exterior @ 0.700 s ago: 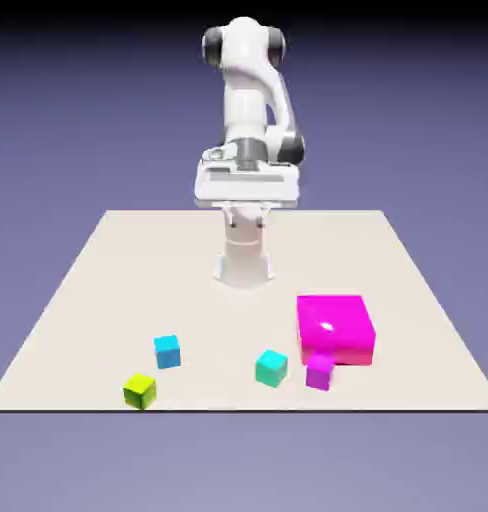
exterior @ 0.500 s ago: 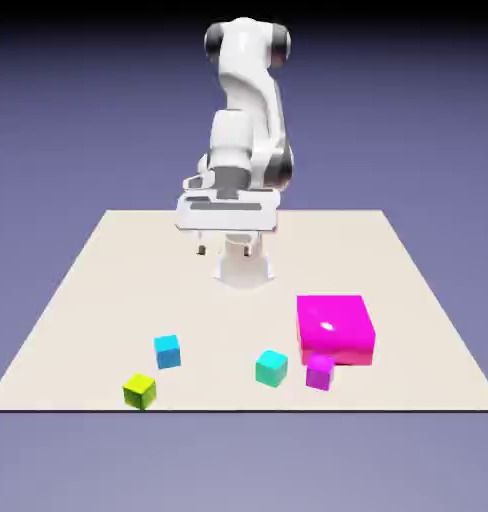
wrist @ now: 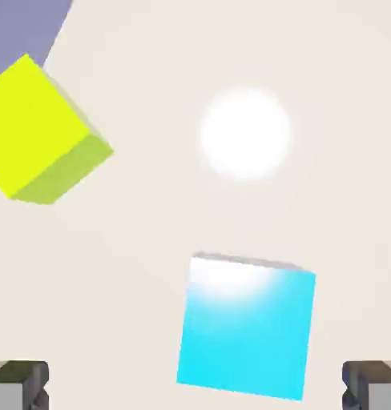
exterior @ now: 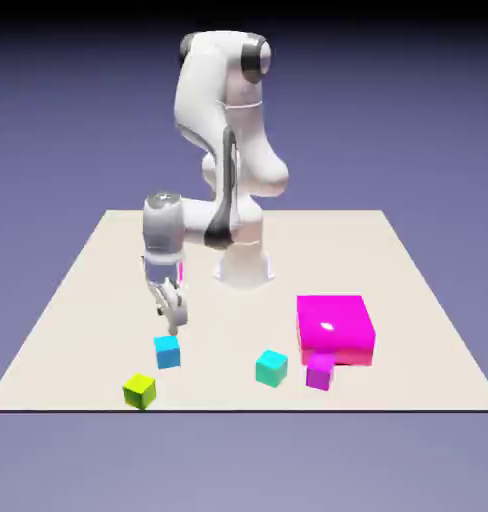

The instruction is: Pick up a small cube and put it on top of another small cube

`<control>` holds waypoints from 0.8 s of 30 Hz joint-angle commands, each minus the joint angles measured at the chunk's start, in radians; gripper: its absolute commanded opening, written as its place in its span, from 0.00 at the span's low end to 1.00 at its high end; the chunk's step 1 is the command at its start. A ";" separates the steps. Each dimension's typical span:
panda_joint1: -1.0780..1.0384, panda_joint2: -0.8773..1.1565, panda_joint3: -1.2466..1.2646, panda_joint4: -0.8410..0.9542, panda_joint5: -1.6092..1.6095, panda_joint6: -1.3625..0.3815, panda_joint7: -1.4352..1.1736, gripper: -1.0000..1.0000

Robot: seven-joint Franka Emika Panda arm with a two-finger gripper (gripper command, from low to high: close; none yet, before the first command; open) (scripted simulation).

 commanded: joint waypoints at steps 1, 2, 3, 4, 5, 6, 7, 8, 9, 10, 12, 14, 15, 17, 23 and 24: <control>0.000 0.000 0.000 0.000 0.000 0.000 0.000 0.50; 0.011 0.036 -0.013 0.007 -0.012 0.030 0.009 0.50; 0.021 0.072 -0.026 0.013 -0.023 0.059 0.017 0.50; 0.032 0.109 -0.040 0.020 -0.035 0.089 0.026 0.50; 0.042 0.145 -0.053 0.026 -0.047 0.118 0.035 0.50; 0.053 0.181 -0.066 0.033 -0.058 0.148 0.044 0.50; 0.064 0.217 -0.079 0.040 -0.070 0.178 0.053 0.50; 0.066 0.225 -0.082 0.041 -0.072 0.184 0.054 0.50; 0.066 0.225 -0.082 0.041 -0.072 0.184 0.054 0.00; 0.066 0.225 -0.082 0.041 -0.072 0.184 0.054 0.00; 0.045 0.152 -0.055 0.028 -0.049 0.124 0.037 0.00; 0.023 0.080 -0.029 0.015 -0.026 0.065 0.019 0.00; 0.013 0.044 -0.016 0.008 -0.014 0.036 0.011 0.00; 0.000 0.000 0.000 0.000 0.000 0.000 0.000 0.00; 0.090 -0.045 0.181 0.038 0.005 -0.086 -0.017 0.00; 0.108 -0.054 0.217 0.046 0.006 -0.103 -0.020 0.00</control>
